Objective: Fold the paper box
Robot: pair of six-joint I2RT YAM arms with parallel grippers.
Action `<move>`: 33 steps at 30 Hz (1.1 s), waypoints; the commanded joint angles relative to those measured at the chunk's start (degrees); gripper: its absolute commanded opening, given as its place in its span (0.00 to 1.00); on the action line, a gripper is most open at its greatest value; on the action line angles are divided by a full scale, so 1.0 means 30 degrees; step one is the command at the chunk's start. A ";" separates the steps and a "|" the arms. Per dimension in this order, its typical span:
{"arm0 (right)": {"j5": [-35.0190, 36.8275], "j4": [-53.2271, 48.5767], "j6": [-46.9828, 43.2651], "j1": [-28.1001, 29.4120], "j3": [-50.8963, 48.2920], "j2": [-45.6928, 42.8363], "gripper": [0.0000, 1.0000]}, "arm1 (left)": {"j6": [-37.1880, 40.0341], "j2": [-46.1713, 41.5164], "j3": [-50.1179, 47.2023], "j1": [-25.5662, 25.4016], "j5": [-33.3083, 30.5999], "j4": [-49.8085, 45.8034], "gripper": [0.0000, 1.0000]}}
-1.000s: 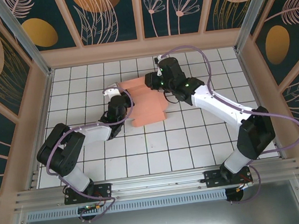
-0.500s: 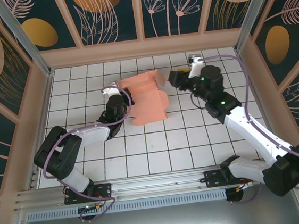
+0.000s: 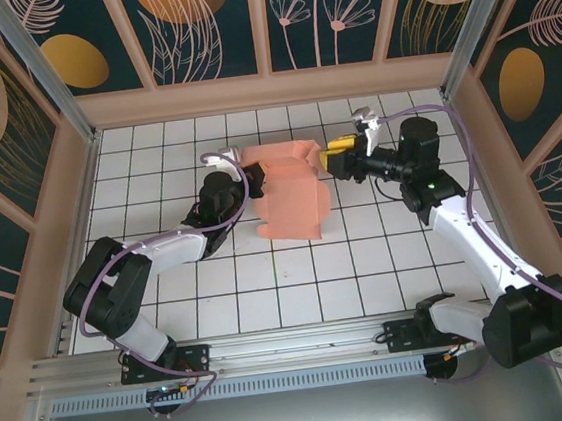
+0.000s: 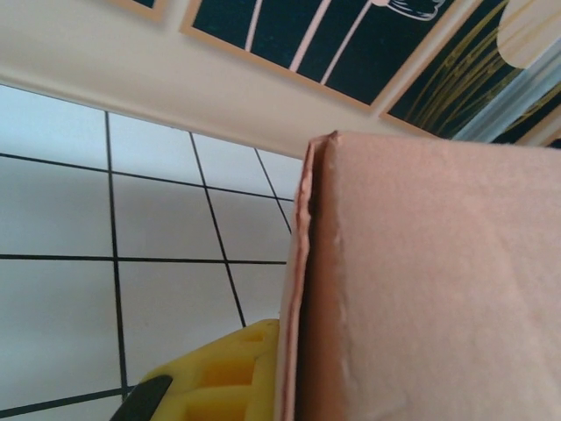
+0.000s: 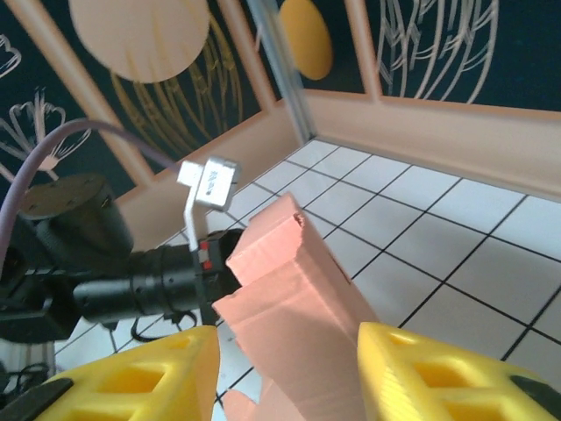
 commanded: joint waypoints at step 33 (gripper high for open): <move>0.2720 0.1881 -0.1702 0.0564 -0.1467 -0.2916 0.51 | 0.0112 -0.0145 0.0766 -0.0042 0.1484 0.0296 0.00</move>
